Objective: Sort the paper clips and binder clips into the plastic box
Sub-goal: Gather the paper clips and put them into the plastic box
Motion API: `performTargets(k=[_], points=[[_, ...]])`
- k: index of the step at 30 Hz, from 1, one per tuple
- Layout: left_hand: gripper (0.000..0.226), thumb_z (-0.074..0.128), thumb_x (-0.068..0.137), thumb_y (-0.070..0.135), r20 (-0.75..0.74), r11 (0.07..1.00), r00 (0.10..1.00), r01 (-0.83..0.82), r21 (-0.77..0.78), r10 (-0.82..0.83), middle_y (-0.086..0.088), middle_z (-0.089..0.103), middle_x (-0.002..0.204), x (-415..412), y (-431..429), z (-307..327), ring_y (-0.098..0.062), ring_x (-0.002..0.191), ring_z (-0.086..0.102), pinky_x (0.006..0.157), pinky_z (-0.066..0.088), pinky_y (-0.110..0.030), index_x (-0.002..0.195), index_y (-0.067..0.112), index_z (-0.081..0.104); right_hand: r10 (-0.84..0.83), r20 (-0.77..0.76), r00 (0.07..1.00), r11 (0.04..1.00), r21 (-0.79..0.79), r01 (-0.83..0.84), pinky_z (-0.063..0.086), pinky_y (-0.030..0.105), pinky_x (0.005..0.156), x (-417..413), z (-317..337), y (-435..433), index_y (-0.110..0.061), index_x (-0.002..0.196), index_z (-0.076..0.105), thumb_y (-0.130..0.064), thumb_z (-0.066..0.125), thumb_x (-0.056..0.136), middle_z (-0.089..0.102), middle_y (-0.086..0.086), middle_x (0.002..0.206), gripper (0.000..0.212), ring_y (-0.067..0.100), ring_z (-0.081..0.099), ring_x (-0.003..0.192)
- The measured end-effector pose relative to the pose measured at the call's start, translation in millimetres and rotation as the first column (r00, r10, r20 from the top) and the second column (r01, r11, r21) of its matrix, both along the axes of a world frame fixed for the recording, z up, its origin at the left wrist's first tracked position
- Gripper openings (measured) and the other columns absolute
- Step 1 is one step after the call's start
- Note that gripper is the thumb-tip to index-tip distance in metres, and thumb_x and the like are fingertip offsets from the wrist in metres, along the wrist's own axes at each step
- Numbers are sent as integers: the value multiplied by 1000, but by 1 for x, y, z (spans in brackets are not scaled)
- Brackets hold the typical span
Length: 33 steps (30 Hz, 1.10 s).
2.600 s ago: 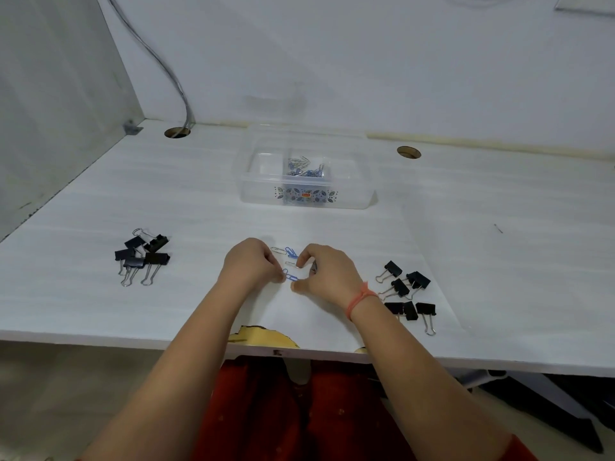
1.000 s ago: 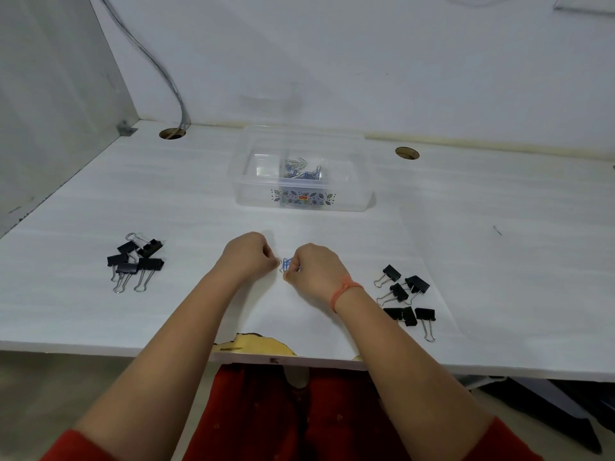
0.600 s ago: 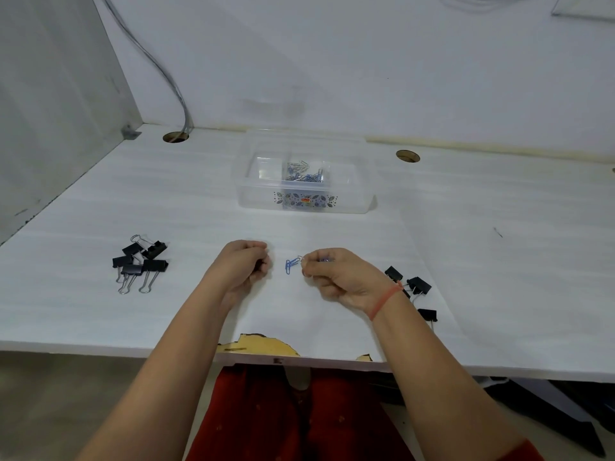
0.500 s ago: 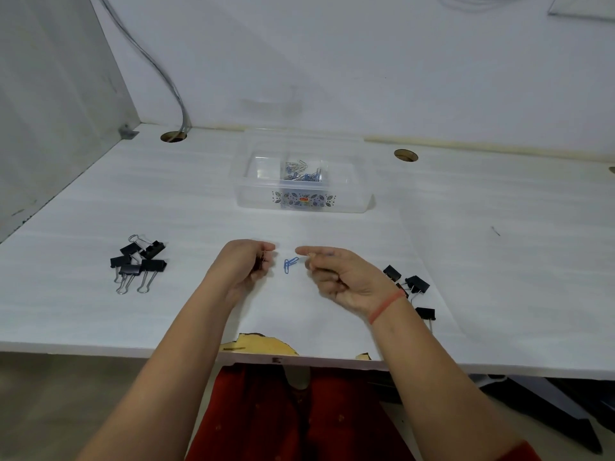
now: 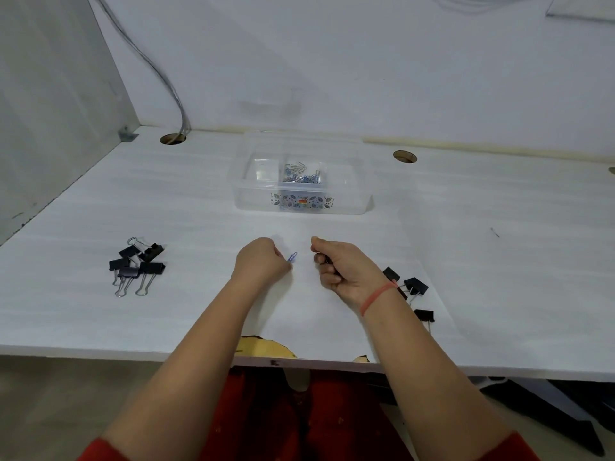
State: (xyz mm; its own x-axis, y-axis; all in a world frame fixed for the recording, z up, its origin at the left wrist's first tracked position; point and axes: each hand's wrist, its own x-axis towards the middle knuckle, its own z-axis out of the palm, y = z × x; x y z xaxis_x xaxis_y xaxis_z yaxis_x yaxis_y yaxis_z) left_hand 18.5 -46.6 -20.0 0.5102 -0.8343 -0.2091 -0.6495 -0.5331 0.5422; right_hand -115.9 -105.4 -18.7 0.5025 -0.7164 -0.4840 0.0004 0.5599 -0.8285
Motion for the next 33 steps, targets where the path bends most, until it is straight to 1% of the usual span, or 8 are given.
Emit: performTargets(k=[3, 7, 13, 17, 20, 24, 29, 33], points=[[17, 57, 80, 12, -396, 986, 918, -78, -145, 15, -13, 40, 66, 0, 12, 3, -22, 62, 34, 56, 28, -26, 65, 11, 48, -151, 202, 968, 956, 278, 91, 22, 13, 30, -3, -2, -3, -12, 70, 52, -35, 55, 92, 40, -2, 59, 32, 5, 29, 35], [18, 51, 86, 0, -846, 925, 526, -358, -125, 89, -9, 52, 65, -4, 25, 9, -14, 49, 43, 47, 41, -16, 70, 7, 53, -325, 367, 872, 838, 539, 85, 31, 18, 43, 0, 1, 0, -6, 73, 53, -28, 38, 97, 43, 3, 57, 36, 11, 34, 44], [20, 40, 88, -1, -976, 857, 213, -511, -66, 52, -4, 48, 57, -6, 26, 7, -6, 36, 41, 29, 29, -14, 86, 5, 59, -399, 328, 856, 781, 611, 130, 32, 24, 59, 10, 14, 7, -8, 73, 55, -21, 34, 96, 48, 3, 68, 34, 11, 43, 58], [27, 32, 91, 6, -991, 823, 63, -565, 60, 115, -10, 48, 63, -6, 24, 8, -10, 33, 45, 33, 38, -13, 80, 1, 56, -521, 287, 804, 718, 656, 231, 35, 25, 56, 13, 12, 10, -1, 79, 53, -19, 33, 99, 50, 8, 77, 33, 15, 46, 64], [34, 32, 95, 23, -982, 828, 10, -540, 152, 188, -10, 50, 53, -2, 20, 14, -13, 31, 44, 36, 31, -13, 73, 5, 50, -520, 264, 812, 734, 625, 267, 37, 24, 56, 15, 15, 8, 1, 82, 51, -10, 31, 97, 48, 10, 82, 27, 17, 45, 65], [30, 31, 94, 17, -984, 824, -78, -537, 179, 162, -8, 46, 57, 4, 0, 39, -13, 38, 40, 35, 26, -11, 70, 7, 46, -477, 304, 825, 790, 559, 250, 36, 23, 56, 21, 42, -8, -1, 85, 51, -6, 31, 95, 47, 10, 83, 24, 16, 44, 63], [31, 29, 96, 9, -997, 812, -49, -579, 76, 58, -5, 44, 69, 19, -51, 88, -11, 54, 44, 35, 32, -12, 71, 8, 48, -436, 329, 837, 865, 411, 289, 37, 21, 55, 46, 94, -48, -3, 78, 51, -4, 27, 94, 46, 9, 75, 29, 14, 43, 58], [35, 27, 98, 7, -999, 749, -31, -660, 46, 33, -13, 48, 78, 33, -98, 107, -17, 64, 48, 51, 46, -19, 74, 0, 51, -400, 227, 888, 909, 219, 354, 41, 23, 56, 72, 118, -91, -5, 78, 52, -7, 25, 93, 45, 7, 68, 30, 16, 43, 58]])
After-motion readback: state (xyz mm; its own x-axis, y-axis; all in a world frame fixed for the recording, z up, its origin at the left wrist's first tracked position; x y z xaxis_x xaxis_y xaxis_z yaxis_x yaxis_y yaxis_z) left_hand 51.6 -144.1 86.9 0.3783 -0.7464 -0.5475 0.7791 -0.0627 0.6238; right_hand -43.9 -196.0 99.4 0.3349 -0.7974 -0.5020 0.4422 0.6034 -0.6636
